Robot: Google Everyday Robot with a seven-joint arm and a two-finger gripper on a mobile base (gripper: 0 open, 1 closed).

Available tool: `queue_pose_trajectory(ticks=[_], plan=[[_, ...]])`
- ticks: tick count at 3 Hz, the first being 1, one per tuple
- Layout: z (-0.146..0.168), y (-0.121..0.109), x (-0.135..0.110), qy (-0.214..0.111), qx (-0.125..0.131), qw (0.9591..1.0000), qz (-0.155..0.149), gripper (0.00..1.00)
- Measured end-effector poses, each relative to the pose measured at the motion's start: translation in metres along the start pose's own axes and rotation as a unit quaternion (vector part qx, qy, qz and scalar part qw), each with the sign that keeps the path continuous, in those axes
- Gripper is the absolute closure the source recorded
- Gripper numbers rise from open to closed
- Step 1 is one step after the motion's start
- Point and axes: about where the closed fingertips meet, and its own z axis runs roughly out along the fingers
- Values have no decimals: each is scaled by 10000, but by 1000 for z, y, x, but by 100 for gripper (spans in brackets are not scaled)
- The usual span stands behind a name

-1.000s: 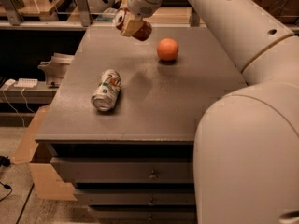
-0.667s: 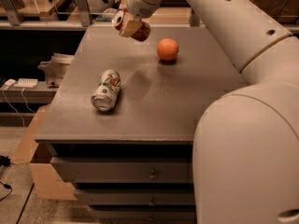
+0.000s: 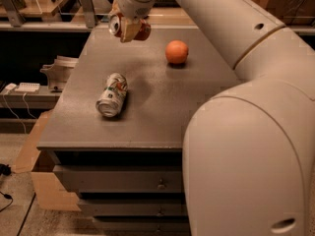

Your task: Knock coke can over

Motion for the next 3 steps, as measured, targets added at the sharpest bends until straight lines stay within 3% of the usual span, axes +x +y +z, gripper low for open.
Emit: queue_pose_trajectory(ticks=[1, 3], plan=[[10, 6, -12, 322, -327, 9970, -621, 100], [45, 28, -20, 630, -1071, 9832, -1337, 100]])
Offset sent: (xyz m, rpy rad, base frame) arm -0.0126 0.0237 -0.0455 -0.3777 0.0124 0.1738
